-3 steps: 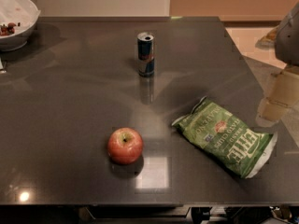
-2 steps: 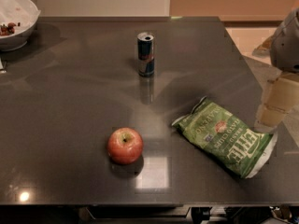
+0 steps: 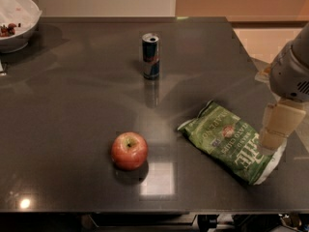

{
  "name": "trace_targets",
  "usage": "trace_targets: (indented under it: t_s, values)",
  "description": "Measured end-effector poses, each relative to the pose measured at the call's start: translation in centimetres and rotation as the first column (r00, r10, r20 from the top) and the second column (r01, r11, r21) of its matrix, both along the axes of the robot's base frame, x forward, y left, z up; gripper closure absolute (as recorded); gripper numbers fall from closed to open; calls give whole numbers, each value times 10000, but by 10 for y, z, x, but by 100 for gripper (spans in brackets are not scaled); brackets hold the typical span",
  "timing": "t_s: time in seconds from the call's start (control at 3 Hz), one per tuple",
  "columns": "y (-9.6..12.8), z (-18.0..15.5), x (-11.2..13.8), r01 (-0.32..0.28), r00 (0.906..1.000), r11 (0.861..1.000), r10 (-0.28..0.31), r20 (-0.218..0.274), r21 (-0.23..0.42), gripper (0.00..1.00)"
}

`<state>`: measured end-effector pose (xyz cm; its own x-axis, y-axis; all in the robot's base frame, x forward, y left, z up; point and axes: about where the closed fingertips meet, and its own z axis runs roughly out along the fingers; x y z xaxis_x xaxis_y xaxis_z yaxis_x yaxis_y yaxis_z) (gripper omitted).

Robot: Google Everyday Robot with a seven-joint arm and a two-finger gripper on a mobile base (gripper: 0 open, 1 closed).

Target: Move green jalapeno chip bag near redbull can

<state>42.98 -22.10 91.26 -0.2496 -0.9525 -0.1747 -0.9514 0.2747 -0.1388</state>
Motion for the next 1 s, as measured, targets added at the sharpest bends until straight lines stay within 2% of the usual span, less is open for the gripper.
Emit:
trace_targets:
  t_s: [1.0]
  values:
    - [-1,-52,-9,-69,9982,9993,90,-600,355,0]
